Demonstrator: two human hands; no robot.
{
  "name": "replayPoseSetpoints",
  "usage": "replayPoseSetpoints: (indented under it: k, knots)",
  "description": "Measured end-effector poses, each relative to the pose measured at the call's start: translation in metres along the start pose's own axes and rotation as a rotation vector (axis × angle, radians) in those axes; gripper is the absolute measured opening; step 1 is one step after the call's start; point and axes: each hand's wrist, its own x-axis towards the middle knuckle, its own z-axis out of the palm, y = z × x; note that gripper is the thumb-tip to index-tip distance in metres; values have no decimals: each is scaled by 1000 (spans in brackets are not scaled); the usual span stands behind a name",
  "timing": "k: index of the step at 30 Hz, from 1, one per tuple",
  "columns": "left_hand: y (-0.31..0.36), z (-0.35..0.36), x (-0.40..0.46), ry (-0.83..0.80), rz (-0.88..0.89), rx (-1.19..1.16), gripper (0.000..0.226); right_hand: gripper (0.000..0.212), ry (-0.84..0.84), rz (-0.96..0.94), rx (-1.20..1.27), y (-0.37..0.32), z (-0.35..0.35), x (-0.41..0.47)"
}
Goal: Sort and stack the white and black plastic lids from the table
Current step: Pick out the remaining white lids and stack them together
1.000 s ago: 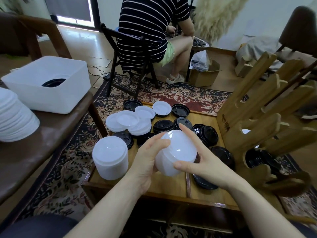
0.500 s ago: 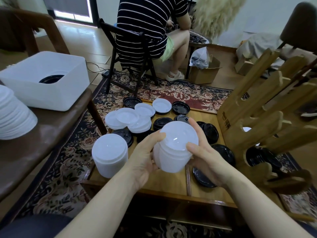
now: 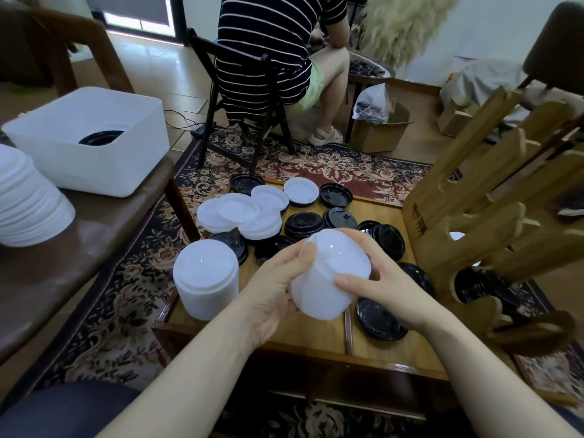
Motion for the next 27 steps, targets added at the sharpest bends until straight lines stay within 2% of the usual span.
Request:
replayPoseSetpoints:
  k: [3,9,14,20,27]
  knots:
    - [0,-1,0,-43,14,0,46,74,-15,63,101,2,-5,1]
    - [-2,-2,0,-82,27,-10,50,73,-59,15,-22,-4,-12,-1]
    - [-7,-7,8,13,82,-2,60,73,6,36,-74,0,-5,-2]
    - [-7,-4,8,55,134,-10,65,68,92,8,-77,-2,-1,-4]
    - [-1,-6,7,45,108,-72,64,67,106,40,153,-6,-2,-3]
